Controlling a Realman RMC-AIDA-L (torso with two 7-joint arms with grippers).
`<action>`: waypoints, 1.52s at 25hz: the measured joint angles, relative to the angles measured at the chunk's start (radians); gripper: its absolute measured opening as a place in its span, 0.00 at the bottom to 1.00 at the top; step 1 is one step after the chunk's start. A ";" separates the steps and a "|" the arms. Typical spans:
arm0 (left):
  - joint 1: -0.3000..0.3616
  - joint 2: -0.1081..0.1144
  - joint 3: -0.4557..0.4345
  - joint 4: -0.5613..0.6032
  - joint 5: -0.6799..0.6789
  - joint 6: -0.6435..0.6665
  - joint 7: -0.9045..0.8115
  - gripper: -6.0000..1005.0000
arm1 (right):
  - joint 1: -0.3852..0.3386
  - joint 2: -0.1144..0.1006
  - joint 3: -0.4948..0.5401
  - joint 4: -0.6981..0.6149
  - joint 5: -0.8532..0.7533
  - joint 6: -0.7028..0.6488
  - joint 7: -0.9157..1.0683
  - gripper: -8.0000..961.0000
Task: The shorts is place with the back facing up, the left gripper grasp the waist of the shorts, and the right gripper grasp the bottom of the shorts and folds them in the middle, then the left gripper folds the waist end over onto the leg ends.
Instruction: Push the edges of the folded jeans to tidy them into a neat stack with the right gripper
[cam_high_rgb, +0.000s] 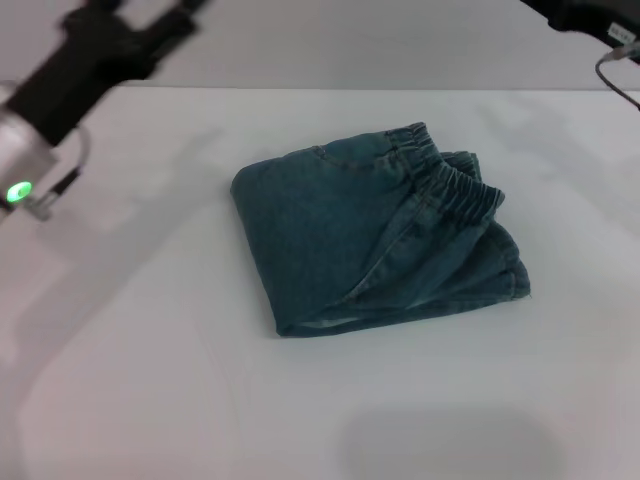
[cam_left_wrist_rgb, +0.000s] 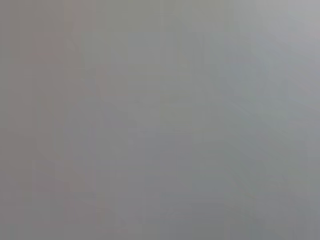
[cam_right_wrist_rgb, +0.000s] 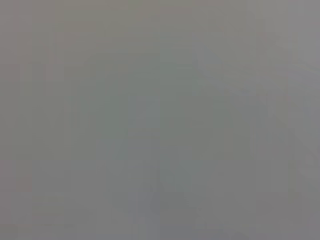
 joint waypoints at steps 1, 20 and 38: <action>0.016 0.001 -0.002 -0.009 -0.031 0.007 0.018 0.79 | 0.002 -0.007 -0.010 -0.006 -0.007 -0.045 0.009 0.60; 0.168 0.000 -0.044 -0.063 -0.193 0.092 0.077 0.85 | 0.324 -0.005 -0.241 -0.165 -0.751 -0.605 0.584 0.60; 0.156 0.001 -0.052 -0.106 -0.198 0.115 0.078 0.85 | 0.359 0.037 -0.551 -0.158 -0.800 -0.541 0.728 0.60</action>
